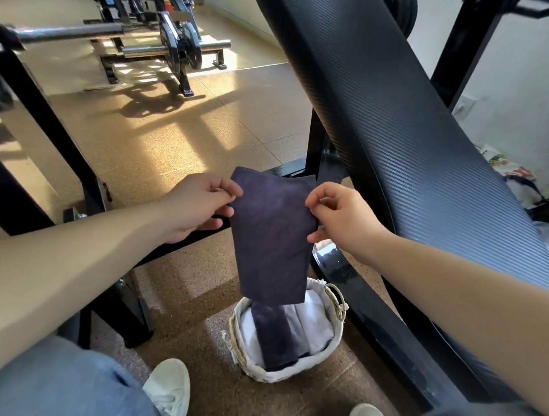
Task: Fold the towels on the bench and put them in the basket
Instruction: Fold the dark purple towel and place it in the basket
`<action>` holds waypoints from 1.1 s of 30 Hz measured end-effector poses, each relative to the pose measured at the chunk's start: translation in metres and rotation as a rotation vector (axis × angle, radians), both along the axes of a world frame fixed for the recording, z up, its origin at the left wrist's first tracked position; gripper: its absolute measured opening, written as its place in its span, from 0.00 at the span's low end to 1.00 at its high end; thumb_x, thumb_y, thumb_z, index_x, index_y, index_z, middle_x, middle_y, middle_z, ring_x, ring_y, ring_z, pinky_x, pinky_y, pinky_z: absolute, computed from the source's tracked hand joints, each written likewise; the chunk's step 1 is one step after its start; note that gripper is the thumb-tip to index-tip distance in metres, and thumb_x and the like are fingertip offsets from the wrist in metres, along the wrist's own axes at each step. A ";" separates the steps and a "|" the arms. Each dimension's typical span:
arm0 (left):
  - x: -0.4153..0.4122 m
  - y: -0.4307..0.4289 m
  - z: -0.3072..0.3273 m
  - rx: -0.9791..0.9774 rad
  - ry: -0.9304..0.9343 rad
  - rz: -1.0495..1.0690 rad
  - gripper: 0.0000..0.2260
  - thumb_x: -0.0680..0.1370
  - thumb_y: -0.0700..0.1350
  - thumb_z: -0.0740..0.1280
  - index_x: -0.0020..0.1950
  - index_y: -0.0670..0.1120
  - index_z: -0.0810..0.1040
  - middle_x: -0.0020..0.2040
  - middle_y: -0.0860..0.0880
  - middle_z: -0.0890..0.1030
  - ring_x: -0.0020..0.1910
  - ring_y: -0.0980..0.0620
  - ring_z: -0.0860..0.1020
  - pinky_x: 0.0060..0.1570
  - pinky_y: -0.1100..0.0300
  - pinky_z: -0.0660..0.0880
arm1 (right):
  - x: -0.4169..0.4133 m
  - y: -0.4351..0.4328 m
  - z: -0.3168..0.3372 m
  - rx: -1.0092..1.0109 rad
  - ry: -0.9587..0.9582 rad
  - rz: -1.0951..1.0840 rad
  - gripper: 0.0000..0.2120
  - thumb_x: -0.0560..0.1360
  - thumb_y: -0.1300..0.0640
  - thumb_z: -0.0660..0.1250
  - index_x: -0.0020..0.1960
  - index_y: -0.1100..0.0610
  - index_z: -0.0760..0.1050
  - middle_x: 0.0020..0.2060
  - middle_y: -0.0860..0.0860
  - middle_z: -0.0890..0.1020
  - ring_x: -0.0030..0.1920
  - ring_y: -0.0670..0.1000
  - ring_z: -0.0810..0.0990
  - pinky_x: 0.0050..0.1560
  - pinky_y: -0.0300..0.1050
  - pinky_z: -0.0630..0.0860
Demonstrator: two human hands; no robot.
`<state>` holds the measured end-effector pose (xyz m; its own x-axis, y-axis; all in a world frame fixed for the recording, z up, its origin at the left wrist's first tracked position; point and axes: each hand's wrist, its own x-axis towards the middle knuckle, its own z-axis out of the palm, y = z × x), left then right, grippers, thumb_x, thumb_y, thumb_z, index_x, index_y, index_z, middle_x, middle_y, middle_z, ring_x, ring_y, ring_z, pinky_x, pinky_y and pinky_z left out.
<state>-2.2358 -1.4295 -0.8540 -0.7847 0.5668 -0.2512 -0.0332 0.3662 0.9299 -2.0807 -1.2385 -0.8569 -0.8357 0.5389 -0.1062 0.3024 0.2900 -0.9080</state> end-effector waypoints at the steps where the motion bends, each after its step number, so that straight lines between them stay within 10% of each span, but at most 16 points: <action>1: 0.000 0.000 -0.001 -0.046 0.067 -0.024 0.10 0.83 0.38 0.63 0.49 0.50 0.82 0.40 0.48 0.78 0.33 0.57 0.75 0.27 0.65 0.71 | 0.000 -0.001 0.000 0.018 -0.004 0.003 0.12 0.82 0.65 0.61 0.49 0.52 0.79 0.40 0.49 0.79 0.27 0.53 0.82 0.39 0.48 0.83; 9: 0.005 -0.003 0.002 -0.206 0.489 -0.239 0.22 0.74 0.38 0.74 0.65 0.54 0.80 0.30 0.56 0.71 0.27 0.60 0.69 0.32 0.69 0.64 | 0.001 0.000 -0.006 0.273 -0.083 0.050 0.23 0.72 0.66 0.72 0.62 0.47 0.79 0.40 0.45 0.81 0.40 0.50 0.84 0.48 0.46 0.83; 14: 0.012 -0.001 0.002 -0.436 0.692 -0.404 0.25 0.72 0.43 0.75 0.68 0.56 0.78 0.48 0.48 0.82 0.41 0.55 0.76 0.47 0.56 0.74 | 0.004 -0.002 -0.003 0.382 -0.096 0.078 0.28 0.70 0.62 0.74 0.69 0.46 0.77 0.48 0.43 0.80 0.51 0.46 0.80 0.53 0.40 0.77; 33: 0.007 0.001 -0.001 -0.418 0.640 -0.288 0.08 0.77 0.42 0.68 0.53 0.53 0.82 0.49 0.53 0.83 0.50 0.51 0.79 0.53 0.55 0.75 | 0.000 0.000 -0.009 0.525 -0.137 0.093 0.07 0.74 0.57 0.71 0.48 0.45 0.78 0.48 0.46 0.80 0.48 0.47 0.78 0.41 0.35 0.69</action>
<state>-2.2287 -1.4281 -0.8548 -0.6857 0.7268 -0.0386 0.6066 0.6000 0.5215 -2.0804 -1.2389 -0.8662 -0.8797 0.4734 0.0463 0.3590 0.7248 -0.5881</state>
